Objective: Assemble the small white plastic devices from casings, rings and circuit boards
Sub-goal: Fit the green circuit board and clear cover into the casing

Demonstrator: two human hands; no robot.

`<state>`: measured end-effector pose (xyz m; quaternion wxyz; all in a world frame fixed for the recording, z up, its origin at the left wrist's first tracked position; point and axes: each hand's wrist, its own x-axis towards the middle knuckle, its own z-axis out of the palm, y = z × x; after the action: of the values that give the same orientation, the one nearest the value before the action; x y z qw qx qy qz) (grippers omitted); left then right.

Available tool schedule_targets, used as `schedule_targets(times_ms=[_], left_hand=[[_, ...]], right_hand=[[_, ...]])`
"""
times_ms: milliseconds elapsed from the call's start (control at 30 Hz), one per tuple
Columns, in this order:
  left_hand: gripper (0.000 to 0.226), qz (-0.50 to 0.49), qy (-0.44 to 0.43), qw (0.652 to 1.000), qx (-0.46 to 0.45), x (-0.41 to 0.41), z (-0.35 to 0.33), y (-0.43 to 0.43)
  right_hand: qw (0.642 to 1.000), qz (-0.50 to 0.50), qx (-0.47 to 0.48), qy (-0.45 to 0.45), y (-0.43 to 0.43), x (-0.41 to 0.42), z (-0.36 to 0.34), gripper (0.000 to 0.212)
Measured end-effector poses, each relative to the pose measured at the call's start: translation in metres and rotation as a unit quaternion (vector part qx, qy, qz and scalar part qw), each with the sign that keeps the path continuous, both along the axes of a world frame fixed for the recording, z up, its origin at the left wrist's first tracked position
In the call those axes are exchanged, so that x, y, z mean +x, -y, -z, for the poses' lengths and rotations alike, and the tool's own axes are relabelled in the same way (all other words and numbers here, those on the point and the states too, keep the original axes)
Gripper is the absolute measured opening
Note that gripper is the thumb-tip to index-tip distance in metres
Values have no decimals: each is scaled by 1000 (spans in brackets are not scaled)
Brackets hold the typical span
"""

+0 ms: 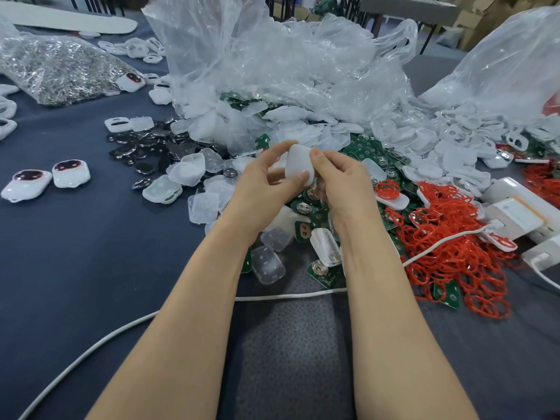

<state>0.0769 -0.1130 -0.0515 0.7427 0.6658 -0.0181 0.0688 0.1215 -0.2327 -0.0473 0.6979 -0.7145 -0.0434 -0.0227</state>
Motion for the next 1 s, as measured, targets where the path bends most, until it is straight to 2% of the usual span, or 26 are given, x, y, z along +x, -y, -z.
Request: schedule_targets(times_ms=[100, 233, 367, 433, 533, 733, 833, 1000], left_hand=[[41, 11, -12, 999, -30, 1, 0, 0], [42, 8, -7, 1000, -27, 1, -1, 0], [39, -7, -14, 991, -134, -1, -4, 2], [38, -28, -16, 984, -173, 1, -4, 1], [35, -39, -14, 984, -172, 2, -3, 2], [28, -46, -8, 983, -176, 2, -2, 0], [27, -49, 0, 978, -202, 1, -3, 0], [33, -43, -13, 974, -223, 3, -5, 2]], right_hand=[[1000, 10, -1, 17, 0, -2, -1, 13], [999, 23, -9, 31, -3, -2, -1, 14], [1000, 3, 24, 16, -6, -4, -2, 18], [999, -36, -12, 10, -5, -5, -2, 21], [992, -68, -102, 24, -4, -4, 1, 21], [996, -44, -61, 51, -9, -4, 3, 28], [996, -60, -45, 51, -13, -6, 2, 24], [993, -77, -80, 45, -16, -8, 2, 29]])
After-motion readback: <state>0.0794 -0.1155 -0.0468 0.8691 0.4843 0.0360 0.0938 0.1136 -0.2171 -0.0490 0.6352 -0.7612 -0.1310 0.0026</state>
